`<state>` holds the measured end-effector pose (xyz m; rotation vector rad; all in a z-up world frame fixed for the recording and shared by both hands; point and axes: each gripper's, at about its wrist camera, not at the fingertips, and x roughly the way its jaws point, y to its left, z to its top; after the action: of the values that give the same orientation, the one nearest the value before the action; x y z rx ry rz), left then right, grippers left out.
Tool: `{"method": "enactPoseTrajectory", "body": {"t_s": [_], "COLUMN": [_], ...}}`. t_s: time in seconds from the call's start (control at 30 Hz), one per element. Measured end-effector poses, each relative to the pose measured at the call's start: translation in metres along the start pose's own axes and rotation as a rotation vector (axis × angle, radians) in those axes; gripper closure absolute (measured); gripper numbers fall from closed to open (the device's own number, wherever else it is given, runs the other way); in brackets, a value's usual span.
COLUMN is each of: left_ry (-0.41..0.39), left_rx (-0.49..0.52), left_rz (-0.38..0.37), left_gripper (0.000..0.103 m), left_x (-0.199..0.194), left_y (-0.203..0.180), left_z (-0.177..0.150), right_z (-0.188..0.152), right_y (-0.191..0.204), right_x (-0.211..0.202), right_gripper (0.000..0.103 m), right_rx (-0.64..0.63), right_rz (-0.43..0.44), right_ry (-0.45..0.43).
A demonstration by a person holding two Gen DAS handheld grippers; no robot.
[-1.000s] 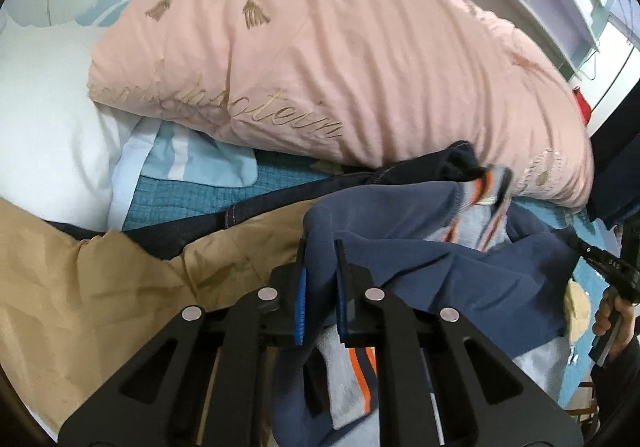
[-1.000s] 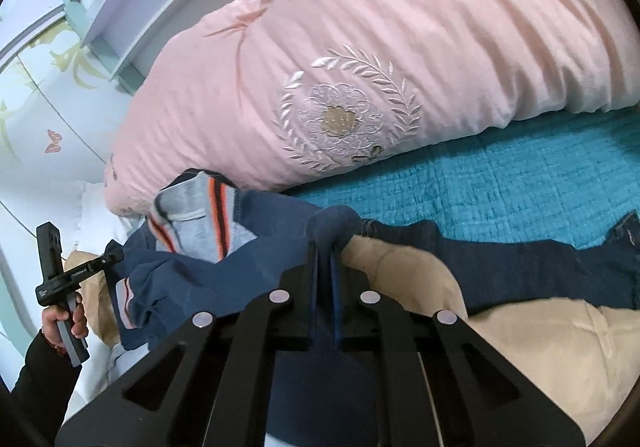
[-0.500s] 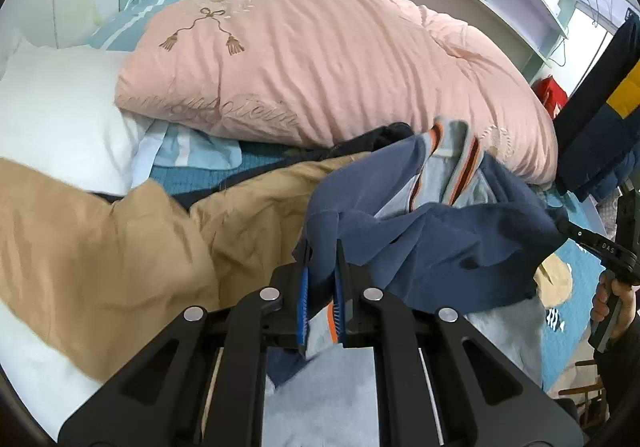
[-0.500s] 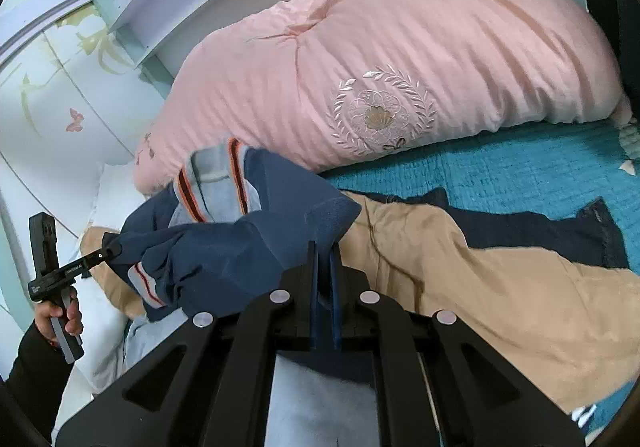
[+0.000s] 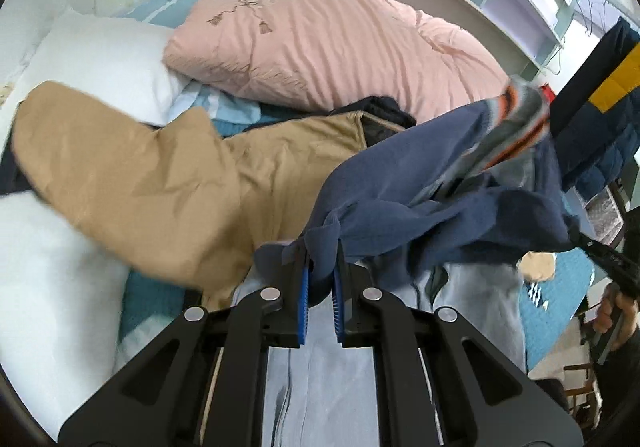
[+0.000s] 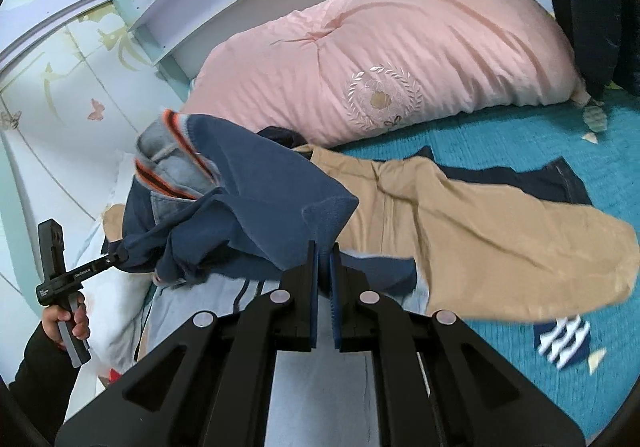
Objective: Fold large clothes
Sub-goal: 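Lift the hem with both tools and fold it toward the collar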
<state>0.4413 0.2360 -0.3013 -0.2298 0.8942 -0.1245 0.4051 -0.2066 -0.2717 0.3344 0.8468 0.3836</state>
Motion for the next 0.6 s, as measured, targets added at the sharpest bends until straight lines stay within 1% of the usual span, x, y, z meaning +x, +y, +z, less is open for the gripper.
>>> {"method": "enactPoseTrajectory", "body": {"t_s": [0.1, 0.23, 0.33, 0.47, 0.57, 0.6], "left_ry": [0.003, 0.011, 0.028, 0.065, 0.109, 0.121], "left_rx": [-0.005, 0.001, 0.007, -0.009, -0.005, 0.002], "left_rz": [0.018, 0.036, 0.054, 0.074, 0.092, 0.100], "left_gripper": [0.095, 0.095, 0.095, 0.095, 0.094, 0.094], "left_x": [-0.014, -0.030, -0.038, -0.044, -0.042, -0.040], "left_y": [-0.002, -0.004, -0.001, 0.008, 0.010, 0.010], "left_z": [-0.021, -0.050, -0.075, -0.111, -0.140, -0.147], "right_z": [-0.017, -0.045, -0.071, -0.102, -0.130, -0.141], "right_y": [0.009, 0.015, 0.015, 0.010, 0.007, 0.006], "right_x": [-0.015, -0.030, -0.042, -0.053, -0.053, -0.049], "right_gripper": [0.099, 0.099, 0.099, 0.099, 0.099, 0.099], "right_rx": [-0.008, -0.006, -0.008, -0.002, -0.004, -0.005], "right_rz": [-0.010, -0.022, -0.038, -0.058, -0.079, -0.089], "right_ry": [0.006, 0.035, 0.066, 0.102, 0.156, 0.187]}}
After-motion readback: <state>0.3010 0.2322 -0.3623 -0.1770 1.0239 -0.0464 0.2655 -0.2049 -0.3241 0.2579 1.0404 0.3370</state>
